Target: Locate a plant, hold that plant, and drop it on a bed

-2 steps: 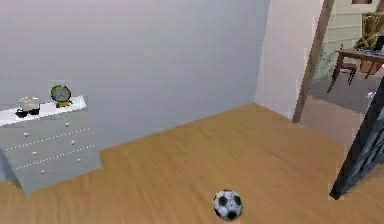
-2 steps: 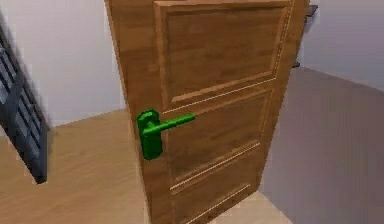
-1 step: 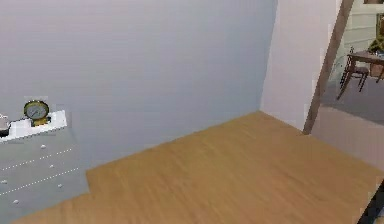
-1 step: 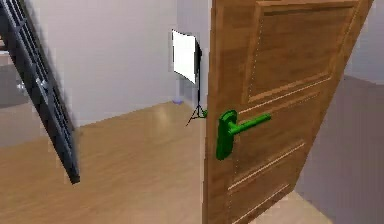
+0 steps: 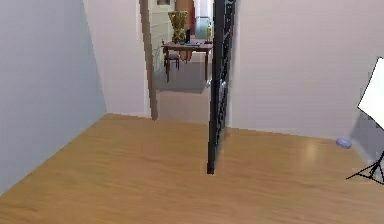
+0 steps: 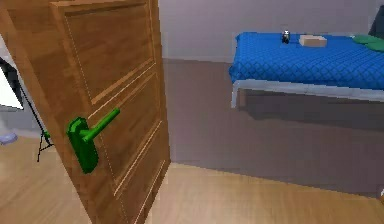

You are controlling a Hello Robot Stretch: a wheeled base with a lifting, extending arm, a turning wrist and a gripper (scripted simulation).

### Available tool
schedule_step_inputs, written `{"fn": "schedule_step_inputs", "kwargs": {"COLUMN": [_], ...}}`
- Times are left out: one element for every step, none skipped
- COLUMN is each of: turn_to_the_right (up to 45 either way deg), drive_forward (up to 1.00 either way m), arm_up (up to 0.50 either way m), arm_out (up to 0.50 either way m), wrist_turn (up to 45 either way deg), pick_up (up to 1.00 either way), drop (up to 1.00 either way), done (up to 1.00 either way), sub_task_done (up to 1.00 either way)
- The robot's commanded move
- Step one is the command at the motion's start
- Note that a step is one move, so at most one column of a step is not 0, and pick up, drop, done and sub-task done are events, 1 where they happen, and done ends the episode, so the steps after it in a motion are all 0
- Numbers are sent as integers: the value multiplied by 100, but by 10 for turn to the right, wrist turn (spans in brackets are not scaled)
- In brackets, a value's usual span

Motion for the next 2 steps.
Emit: {"fn": "schedule_step_inputs", "kwargs": {"turn_to_the_right": [120, 0], "drive_forward": [0, 100], "arm_up": [0, 0], "arm_out": [0, 0], "wrist_turn": [0, 0], "pick_up": [0, 0], "drop": [0, 0], "done": [0, 0], "sub_task_done": [0, 0]}}
